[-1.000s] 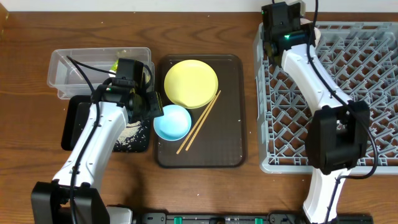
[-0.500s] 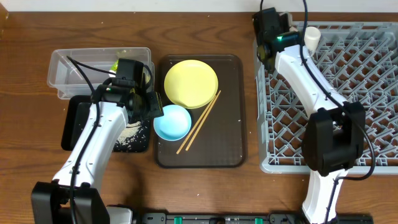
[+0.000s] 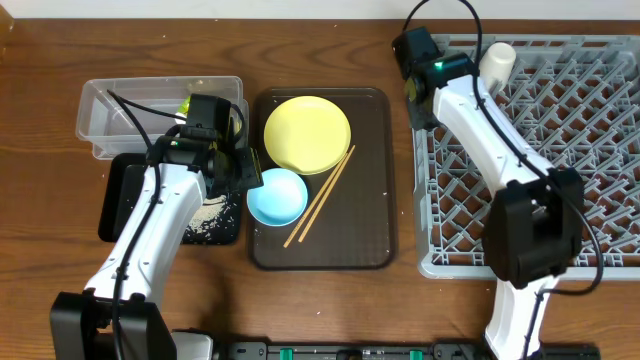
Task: Sort waste into correct bins and load items into the dishwasher rack
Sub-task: 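Reach the right gripper to the yellow plate and grasp its edge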
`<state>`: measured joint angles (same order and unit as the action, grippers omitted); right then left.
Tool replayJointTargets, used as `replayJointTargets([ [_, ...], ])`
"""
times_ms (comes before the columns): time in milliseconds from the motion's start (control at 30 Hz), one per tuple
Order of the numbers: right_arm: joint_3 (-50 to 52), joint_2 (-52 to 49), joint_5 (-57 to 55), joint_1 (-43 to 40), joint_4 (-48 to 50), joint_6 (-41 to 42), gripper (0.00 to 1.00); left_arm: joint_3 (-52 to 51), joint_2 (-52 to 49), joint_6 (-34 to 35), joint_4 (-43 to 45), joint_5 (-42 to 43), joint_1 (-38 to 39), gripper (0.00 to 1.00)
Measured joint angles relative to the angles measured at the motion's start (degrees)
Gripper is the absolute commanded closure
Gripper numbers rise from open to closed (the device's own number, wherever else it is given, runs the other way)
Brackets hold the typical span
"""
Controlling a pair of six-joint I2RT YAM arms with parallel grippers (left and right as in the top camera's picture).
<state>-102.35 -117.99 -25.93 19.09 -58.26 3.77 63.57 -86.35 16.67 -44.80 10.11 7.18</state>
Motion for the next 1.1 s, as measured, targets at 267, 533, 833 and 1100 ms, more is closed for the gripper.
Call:
replayJointTargets([
  [267, 0.1, 8.9, 15.0, 0.0, 7.1, -0.1, 0.39, 0.0, 0.0, 0.0, 0.0, 0.0, 0.0, 0.41],
  [533, 0.1, 5.2, 30.2, 2.0, 11.4, -0.1, 0.41, 0.0, 0.0, 2.4, -0.7, -1.8, 0.0, 0.32],
  [833, 0.1, -5.5, 33.2, 5.4, 16.1, 0.4, 0.54, 0.0, 0.0, 4.3, -1.3, -3.5, 0.0, 0.32],
  [1100, 0.1, -11.9, 32.3, 6.0, 18.1, 3.9, 0.7, 0.0, 0.0, 4.3, -1.3, -3.9, 0.0, 0.31],
])
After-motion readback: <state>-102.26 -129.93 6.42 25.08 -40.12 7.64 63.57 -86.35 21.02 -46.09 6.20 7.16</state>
